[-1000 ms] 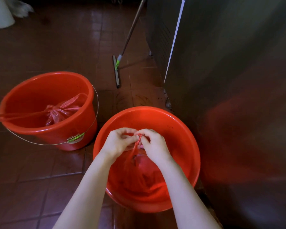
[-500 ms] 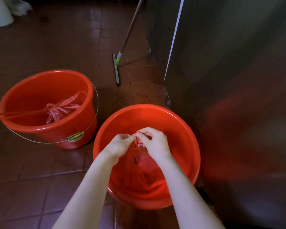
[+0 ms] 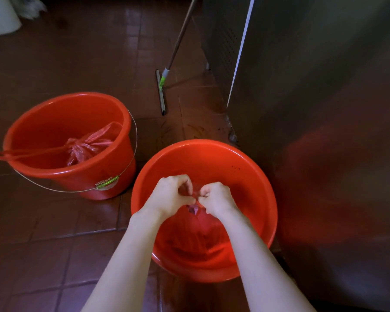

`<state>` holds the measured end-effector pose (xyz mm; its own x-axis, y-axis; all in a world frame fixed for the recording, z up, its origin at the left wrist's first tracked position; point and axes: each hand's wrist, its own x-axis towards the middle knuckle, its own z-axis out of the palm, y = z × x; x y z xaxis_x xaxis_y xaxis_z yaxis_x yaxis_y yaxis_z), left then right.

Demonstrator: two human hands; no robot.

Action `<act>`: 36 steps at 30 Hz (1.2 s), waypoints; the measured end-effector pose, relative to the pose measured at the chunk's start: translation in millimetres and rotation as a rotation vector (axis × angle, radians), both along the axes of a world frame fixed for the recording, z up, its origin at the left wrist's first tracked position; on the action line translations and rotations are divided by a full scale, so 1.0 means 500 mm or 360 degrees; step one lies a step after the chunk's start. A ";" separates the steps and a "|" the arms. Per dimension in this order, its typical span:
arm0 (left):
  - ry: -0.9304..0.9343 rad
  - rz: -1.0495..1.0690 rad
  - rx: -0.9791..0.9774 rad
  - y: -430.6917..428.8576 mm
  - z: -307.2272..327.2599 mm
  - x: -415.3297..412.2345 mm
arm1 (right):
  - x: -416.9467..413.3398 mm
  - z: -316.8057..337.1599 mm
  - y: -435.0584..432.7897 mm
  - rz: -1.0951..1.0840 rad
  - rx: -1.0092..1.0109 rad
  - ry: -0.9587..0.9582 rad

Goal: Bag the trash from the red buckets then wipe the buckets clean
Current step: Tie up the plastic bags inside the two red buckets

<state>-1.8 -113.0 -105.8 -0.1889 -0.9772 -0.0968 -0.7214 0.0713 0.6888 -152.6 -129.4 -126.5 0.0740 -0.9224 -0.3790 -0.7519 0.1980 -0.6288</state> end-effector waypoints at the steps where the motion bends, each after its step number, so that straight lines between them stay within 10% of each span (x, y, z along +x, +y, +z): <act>1: -0.0001 0.0004 -0.0040 -0.002 -0.002 0.001 | -0.003 0.001 0.000 0.0102 0.0004 0.0038; 11: 0.0637 0.0590 0.0247 -0.011 -0.021 -0.001 | -0.026 0.007 0.005 0.0267 0.0149 -0.0431; 29: 0.1408 0.1312 0.1003 -0.022 0.001 0.001 | -0.031 0.007 0.020 -0.0042 -0.0897 -0.0331; 36: 0.0833 0.1312 0.0380 0.004 0.022 0.046 | -0.109 -0.002 0.028 -0.0343 -0.0615 -0.0011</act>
<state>21.3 -111.1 -94.8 0.4632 -0.7880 -0.4056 -0.0857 -0.4953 0.8645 -207.2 -115.3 -127.4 -0.1343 -0.9909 -0.0033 -0.7148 0.0991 -0.6923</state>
